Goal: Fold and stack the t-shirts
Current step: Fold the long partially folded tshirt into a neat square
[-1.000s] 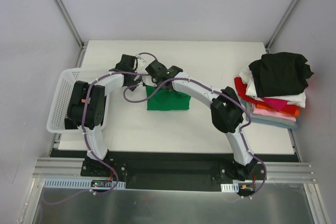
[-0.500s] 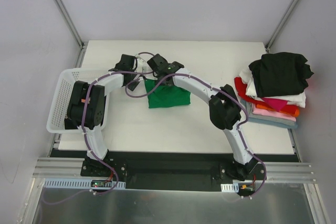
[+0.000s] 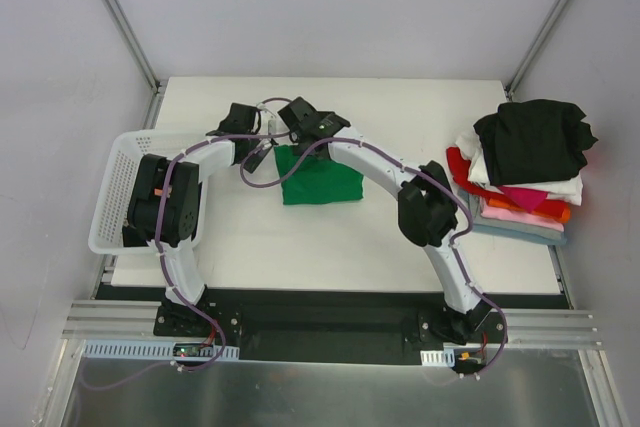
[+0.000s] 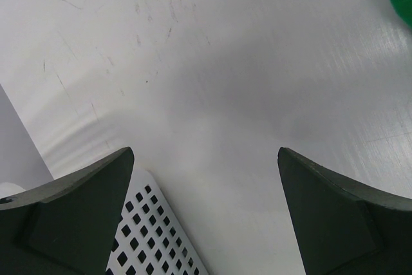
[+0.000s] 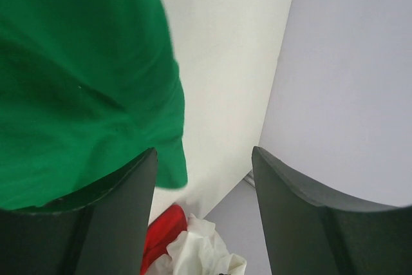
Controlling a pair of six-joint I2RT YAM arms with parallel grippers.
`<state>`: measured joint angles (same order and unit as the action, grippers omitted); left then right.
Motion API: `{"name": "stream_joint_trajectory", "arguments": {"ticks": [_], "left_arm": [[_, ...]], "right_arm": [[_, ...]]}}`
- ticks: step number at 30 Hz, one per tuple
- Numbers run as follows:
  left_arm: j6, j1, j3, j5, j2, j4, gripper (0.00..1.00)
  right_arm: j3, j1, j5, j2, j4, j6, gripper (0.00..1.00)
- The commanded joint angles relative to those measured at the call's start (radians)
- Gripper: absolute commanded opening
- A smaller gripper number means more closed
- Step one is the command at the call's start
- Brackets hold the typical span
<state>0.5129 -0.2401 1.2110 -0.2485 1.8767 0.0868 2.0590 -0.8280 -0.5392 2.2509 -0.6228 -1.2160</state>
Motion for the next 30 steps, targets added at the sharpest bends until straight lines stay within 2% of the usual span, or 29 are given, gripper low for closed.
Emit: {"name": "stream_joint_trajectory", "arguments": {"ticks": [1, 5, 9, 13, 17, 24, 30], "left_arm": [[0.007, 0.005, 0.027, -0.040, -0.051, -0.004, 0.95], [0.004, 0.005, 0.045, -0.048, -0.060, -0.004, 0.95], [0.004, 0.005, 0.055, -0.031, -0.089, -0.002, 0.95], [-0.010, 0.001, 0.056, 0.003, -0.145, -0.001, 0.96], [-0.043, -0.016, 0.019, 0.074, -0.232, 0.001, 0.96], [-0.082, -0.036, -0.019, 0.110, -0.284, 0.001, 0.96], [-0.086, -0.045, -0.041, 0.129, -0.275, -0.001, 0.96]], "right_arm": [[0.069, 0.001, -0.039, -0.047, 0.067, -0.007, 0.64], [0.027, -0.002, -0.053, -0.089, 0.061, 0.013, 0.64], [-0.077, -0.006, -0.028, -0.175, 0.060, 0.102, 0.64], [-0.186, -0.003, 0.034, -0.240, 0.046, 0.188, 0.64], [-0.223, 0.029, 0.114, -0.254, -0.012, 0.297, 0.64], [-0.220, 0.128, 0.434, -0.301, -0.187, 0.596, 0.76], [-0.267, 0.315, 0.663, -0.352, -0.193, 0.789, 0.81]]}}
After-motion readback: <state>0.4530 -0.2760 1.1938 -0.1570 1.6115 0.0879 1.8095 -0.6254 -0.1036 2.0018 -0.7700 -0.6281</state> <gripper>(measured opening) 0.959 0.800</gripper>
